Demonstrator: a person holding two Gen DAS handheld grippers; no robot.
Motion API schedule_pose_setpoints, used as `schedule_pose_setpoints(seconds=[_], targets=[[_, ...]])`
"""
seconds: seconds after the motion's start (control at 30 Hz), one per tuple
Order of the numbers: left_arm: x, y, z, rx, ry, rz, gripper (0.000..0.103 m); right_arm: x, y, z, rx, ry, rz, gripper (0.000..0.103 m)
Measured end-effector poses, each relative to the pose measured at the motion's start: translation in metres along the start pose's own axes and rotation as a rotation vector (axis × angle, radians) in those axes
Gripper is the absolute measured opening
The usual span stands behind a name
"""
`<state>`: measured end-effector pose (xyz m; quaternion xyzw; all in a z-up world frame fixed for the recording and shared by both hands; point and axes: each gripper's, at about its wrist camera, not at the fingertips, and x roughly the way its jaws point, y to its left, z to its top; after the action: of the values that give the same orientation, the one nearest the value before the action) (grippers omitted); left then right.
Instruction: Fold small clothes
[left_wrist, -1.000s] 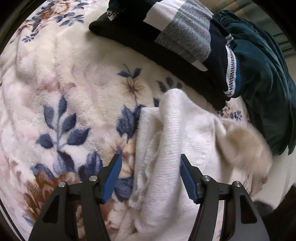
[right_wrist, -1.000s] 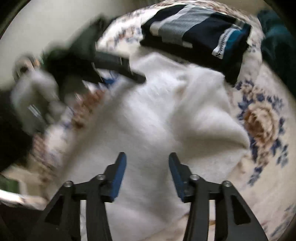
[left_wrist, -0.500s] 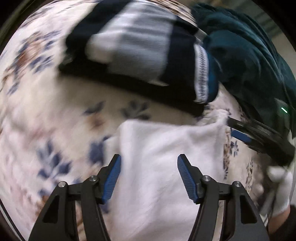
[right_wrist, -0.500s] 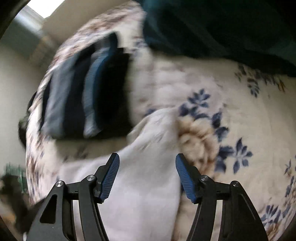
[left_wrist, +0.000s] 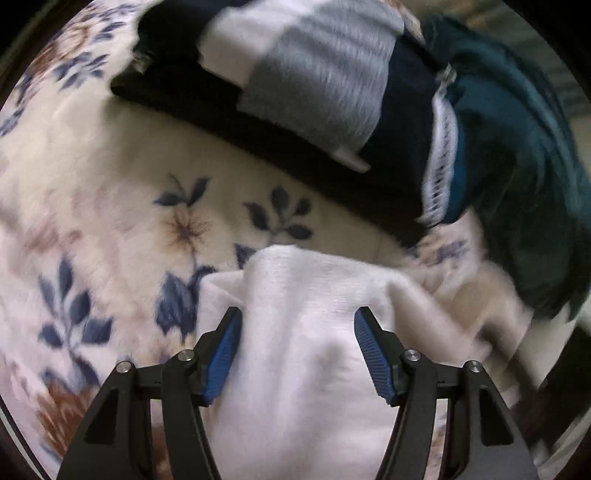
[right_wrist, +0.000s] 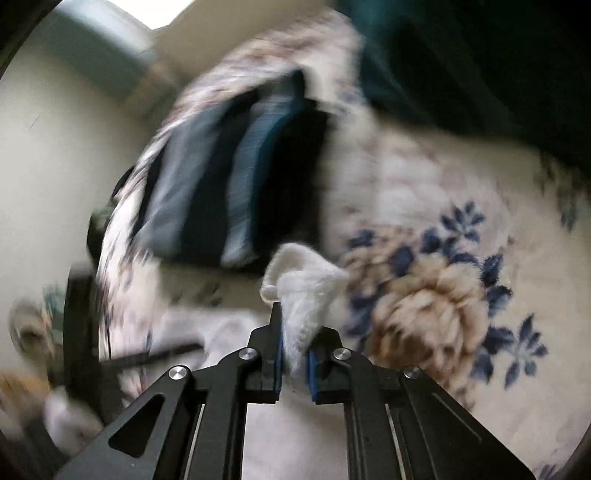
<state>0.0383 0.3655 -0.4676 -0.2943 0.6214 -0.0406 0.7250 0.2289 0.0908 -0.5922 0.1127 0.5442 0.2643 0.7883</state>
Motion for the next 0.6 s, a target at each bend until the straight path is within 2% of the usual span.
schedule_pose_setpoints(seconds=[0.1, 0.17, 0.27, 0.33, 0.4, 0.47, 0.53, 0.6], targets=[[-0.018, -0.017, -0.002, 0.002, -0.029, -0.07, 0.06, -0.012, 0.06, -0.049, -0.318, -0.019, -0.064, 0.011], [-0.014, -0.037, -0.001, 0.042, -0.009, -0.113, 0.06, -0.009, 0.09, -0.088, -0.506, 0.002, -0.104, 0.01], [0.016, -0.068, -0.004, 0.148, 0.057, -0.126, 0.06, -0.001, 0.1, -0.129, -0.614, 0.043, -0.12, 0.01], [0.043, -0.084, -0.014, 0.254, 0.117, -0.042, 0.06, 0.002, 0.101, -0.145, -0.607, 0.071, -0.11, 0.01], [0.061, -0.088, -0.026, 0.361, 0.135, 0.077, 0.06, 0.006, 0.099, -0.147, -0.579, 0.106, -0.108, 0.011], [0.059, -0.086, -0.034, 0.395, 0.098, 0.087, 0.06, 0.004, 0.093, -0.142, -0.513, 0.152, -0.074, 0.011], [0.05, -0.083, -0.036, 0.361, 0.083, 0.079, 0.06, 0.0, 0.086, -0.128, -0.41, 0.204, -0.016, 0.011], [0.041, -0.075, -0.035, 0.319, 0.068, 0.067, 0.06, -0.016, 0.073, -0.114, -0.287, 0.17, 0.028, 0.011]])
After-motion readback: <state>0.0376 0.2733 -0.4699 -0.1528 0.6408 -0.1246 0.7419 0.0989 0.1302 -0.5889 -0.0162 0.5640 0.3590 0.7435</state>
